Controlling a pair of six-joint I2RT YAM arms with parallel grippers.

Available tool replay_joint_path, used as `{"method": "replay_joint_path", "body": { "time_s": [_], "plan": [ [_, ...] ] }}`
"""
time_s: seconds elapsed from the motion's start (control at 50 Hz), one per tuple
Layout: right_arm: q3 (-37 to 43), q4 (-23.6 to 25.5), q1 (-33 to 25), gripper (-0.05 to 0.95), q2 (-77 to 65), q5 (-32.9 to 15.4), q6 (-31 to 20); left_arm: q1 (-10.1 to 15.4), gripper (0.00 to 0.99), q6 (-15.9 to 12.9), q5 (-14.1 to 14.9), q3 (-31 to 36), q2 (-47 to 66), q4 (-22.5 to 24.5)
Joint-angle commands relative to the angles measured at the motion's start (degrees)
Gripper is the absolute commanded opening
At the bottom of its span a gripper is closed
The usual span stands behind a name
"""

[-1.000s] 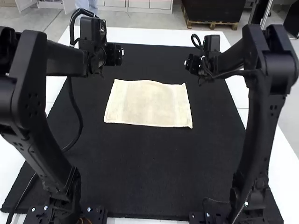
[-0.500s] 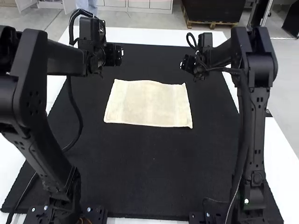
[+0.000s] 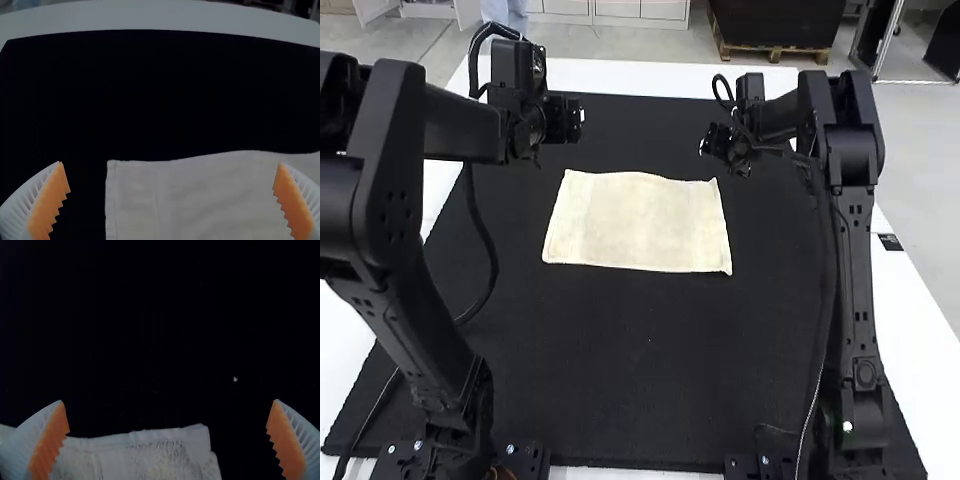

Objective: Fold the towel.

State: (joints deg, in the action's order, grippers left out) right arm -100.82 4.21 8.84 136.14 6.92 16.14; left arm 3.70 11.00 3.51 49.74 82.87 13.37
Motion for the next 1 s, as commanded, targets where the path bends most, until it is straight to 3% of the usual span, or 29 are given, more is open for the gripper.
{"method": "replay_joint_path", "body": {
  "time_s": [0.0,0.84,0.98],
  "plan": [
    [-1.58,0.71,0.56,0.92,0.27,1.26,1.35,-0.98,0.964,0.42,1.15,2.03,0.89,0.52],
    [-3.86,6.08,2.32,0.92,4.05,1.34,3.72,-1.16,0.964,0.77,2.03,1.77,1.24,0.43],
    [-5.01,7.92,2.41,0.88,4.84,1.96,5.22,-1.6,0.964,0.77,2.12,1.77,1.24,0.43]
  ]
}}
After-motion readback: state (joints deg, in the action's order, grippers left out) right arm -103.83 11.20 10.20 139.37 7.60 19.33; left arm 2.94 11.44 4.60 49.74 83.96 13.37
